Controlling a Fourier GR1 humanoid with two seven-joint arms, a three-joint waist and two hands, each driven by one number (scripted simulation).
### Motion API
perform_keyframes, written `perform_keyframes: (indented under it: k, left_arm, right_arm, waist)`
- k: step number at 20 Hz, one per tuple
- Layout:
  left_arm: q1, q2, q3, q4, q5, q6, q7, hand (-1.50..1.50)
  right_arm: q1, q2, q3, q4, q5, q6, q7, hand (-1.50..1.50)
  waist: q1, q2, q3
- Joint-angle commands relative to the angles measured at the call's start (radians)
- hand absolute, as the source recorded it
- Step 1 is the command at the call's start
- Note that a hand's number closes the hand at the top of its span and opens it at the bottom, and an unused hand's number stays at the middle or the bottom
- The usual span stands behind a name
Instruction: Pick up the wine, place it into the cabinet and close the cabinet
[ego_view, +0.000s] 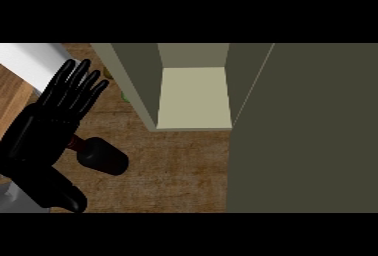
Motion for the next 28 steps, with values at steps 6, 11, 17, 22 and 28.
perform_keyframes:
  k: [6, 11, 17, 22, 28]
  left_arm:
    - [-0.006, -0.043, -0.041, -0.068, 0.016, 0.061, 0.099, -1.50]
    - [0.062, -0.054, -0.039, -0.103, 0.024, 0.029, 0.090, -1.50]
    - [0.027, -0.048, -0.008, -0.078, 0.009, 0.030, 0.094, -1.50]
    - [-0.022, -0.027, 0.015, -0.096, 0.025, 0.064, 0.158, -1.50]
    - [0.093, 0.012, 0.071, -0.146, 0.046, 0.018, 0.173, -1.50]
  right_arm:
    - [-0.027, -0.003, -0.022, -0.059, -0.039, 0.016, 0.116, -1.50]
    - [-0.067, -0.008, -0.050, -0.090, -0.060, 0.004, 0.191, -1.50]
    - [0.003, -0.010, -0.094, -0.110, -0.106, 0.066, 0.164, -1.50]
    - [-0.003, 0.047, 0.035, -0.117, 0.026, 0.039, 0.167, -1.50]
    - [0.016, 0.046, -0.016, -0.109, -0.024, 0.065, 0.144, -1.50]
  waist:
    - [0.013, 0.000, 0.001]
    - [0.015, 0.000, 0.001]
    - [0.011, 0.000, 0.001]
    - [0.011, 0.000, 0.001]
    - [0.013, -0.001, 0.001]
